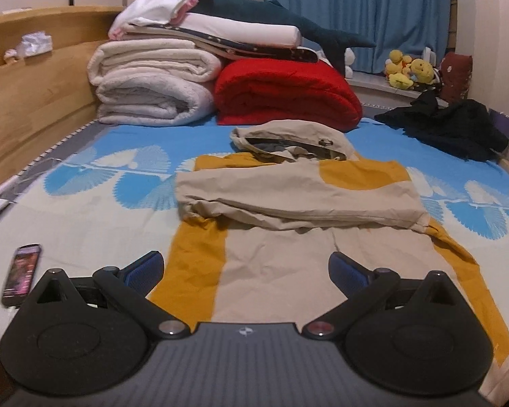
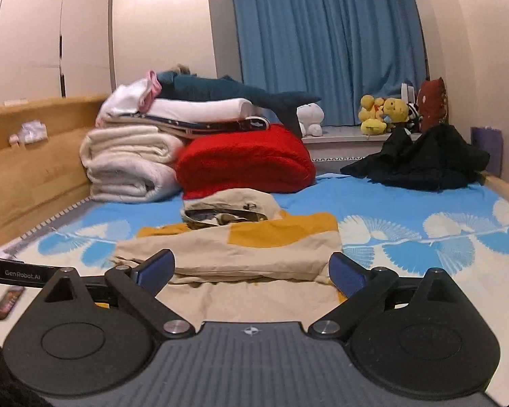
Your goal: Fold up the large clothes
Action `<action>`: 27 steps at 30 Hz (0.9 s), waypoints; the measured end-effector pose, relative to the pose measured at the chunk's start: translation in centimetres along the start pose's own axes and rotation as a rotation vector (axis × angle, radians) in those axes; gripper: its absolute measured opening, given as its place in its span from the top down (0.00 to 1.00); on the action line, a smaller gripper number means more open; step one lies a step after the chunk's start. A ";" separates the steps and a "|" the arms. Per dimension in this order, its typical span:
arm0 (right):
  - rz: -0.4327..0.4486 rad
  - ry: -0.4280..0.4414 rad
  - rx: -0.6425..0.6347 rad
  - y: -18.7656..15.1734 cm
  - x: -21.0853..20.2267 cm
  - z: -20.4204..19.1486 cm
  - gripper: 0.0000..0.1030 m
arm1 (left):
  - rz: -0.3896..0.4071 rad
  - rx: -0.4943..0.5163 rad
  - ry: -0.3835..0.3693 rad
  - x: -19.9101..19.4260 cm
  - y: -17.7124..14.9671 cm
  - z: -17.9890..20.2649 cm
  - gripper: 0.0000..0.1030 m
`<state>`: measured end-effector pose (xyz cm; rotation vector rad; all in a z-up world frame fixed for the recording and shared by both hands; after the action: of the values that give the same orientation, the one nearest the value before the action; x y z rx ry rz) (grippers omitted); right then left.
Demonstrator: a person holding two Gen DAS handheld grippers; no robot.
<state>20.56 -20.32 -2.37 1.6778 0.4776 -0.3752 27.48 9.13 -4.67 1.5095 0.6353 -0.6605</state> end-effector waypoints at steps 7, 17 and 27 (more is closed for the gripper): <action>0.014 -0.023 -0.075 -1.1 -3.7 -1.3 0.06 | 0.011 -0.012 0.017 -3.1 -0.7 -1.2 0.00; -0.027 -0.049 -0.067 -1.0 -1.6 -0.8 0.06 | -0.039 -0.005 0.056 -1.4 0.0 -1.3 0.00; -0.081 -0.082 -0.072 -0.2 2.1 -0.1 0.06 | -0.060 0.047 0.054 2.6 2.3 -0.6 0.00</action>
<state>22.26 -19.93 -3.60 1.5708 0.4935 -0.4784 30.95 9.63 -4.99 1.5612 0.7132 -0.6860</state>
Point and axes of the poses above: each gripper's, at about its wrist camera, not at the fingertips, and x roughly the way its jaws point, z to its right, y to its top, the point moved 7 cm from there along x, roughly the way its jaws point, and after that the axes turned 11 degrees about -z, right-handed, at the moved point
